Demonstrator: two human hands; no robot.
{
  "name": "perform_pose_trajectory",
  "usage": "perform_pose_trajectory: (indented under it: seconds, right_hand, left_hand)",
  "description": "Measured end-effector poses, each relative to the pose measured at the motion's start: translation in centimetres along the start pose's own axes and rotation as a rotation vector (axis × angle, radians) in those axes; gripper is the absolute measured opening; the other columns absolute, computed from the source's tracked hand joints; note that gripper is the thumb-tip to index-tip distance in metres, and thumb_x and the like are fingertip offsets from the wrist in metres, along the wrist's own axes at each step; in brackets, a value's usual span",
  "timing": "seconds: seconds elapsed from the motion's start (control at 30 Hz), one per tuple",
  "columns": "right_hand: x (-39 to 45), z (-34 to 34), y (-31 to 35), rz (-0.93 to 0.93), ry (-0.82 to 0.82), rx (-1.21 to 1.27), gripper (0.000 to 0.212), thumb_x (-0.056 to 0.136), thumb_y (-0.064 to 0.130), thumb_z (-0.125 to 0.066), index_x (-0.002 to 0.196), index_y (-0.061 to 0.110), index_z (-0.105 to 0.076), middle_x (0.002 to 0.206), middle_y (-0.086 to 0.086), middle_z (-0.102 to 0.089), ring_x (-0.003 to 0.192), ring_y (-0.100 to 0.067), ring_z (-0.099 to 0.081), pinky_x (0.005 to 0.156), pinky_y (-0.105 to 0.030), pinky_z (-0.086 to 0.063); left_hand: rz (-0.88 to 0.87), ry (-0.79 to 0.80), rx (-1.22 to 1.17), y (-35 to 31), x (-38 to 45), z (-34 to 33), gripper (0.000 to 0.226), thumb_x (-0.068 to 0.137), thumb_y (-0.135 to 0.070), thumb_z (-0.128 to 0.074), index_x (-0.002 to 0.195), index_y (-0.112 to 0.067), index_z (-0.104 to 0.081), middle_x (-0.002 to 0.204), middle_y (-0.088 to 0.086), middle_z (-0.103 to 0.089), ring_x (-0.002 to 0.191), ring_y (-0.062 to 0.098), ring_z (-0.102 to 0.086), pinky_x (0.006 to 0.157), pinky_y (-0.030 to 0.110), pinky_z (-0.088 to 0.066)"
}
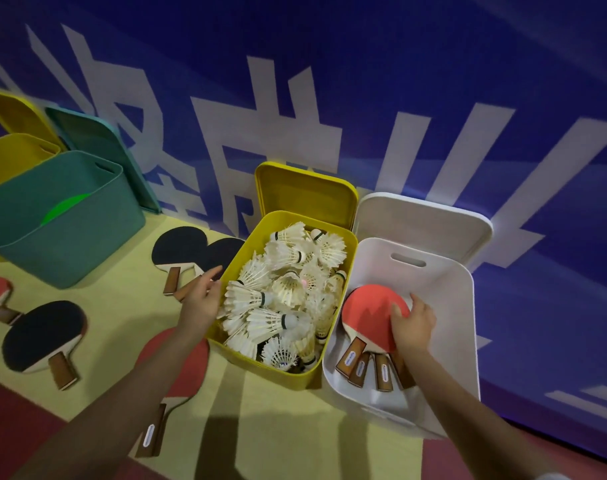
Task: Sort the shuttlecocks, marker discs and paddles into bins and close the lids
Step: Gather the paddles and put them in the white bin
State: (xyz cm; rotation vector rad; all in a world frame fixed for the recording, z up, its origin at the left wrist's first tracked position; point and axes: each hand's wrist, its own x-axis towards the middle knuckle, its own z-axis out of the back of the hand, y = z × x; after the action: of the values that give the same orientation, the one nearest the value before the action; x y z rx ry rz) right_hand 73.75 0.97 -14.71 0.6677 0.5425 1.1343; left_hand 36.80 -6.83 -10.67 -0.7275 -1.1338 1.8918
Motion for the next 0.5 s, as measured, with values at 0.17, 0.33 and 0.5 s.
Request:
perform_pose_trajectory:
  seconds: [0.17, 0.33, 0.5]
  right_hand:
    - [-4.4, 1.7, 8.5, 0.196, 0.073, 0.341, 0.034, 0.093, 0.017, -0.055, 0.127, 0.016, -0.054, 0.109, -0.005, -0.059, 0.098, -0.011, -0.056, 0.094, -0.029, -0.045]
    - [-11.3, 0.2, 17.1, 0.378, 0.274, 0.481, 0.027, 0.092, 0.011, -0.057, 0.117, 0.021, -0.060, 0.101, -0.001, -0.061, 0.087, -0.001, -0.056, 0.073, -0.012, -0.044]
    - [-17.8, -4.6, 22.1, 0.366, 0.432, 0.506, 0.024, 0.094, 0.016, -0.053, 0.115, 0.024, -0.060, 0.094, 0.003, -0.062, 0.085, -0.005, -0.058, 0.074, -0.016, -0.047]
  left_hand:
    - [0.011, 0.060, -0.087, -1.1, -0.3, 0.8, 0.033, 0.100, -0.019, -0.042, 0.130, -0.016, -0.054, 0.119, -0.002, -0.055, 0.111, 0.013, -0.051, 0.091, 0.024, -0.038]
    - [-0.005, 0.134, -0.154, 0.4, 0.9, 4.5, 0.029, 0.102, -0.022, -0.039, 0.125, -0.019, -0.057, 0.117, 0.006, -0.061, 0.102, 0.017, -0.060, 0.087, 0.030, -0.050]
    - [-0.006, 0.074, -0.037, 4.4, 2.5, 10.9, 0.027, 0.099, -0.019, -0.042, 0.117, -0.018, -0.062, 0.107, 0.001, -0.063, 0.096, 0.018, -0.058, 0.076, 0.031, -0.044]
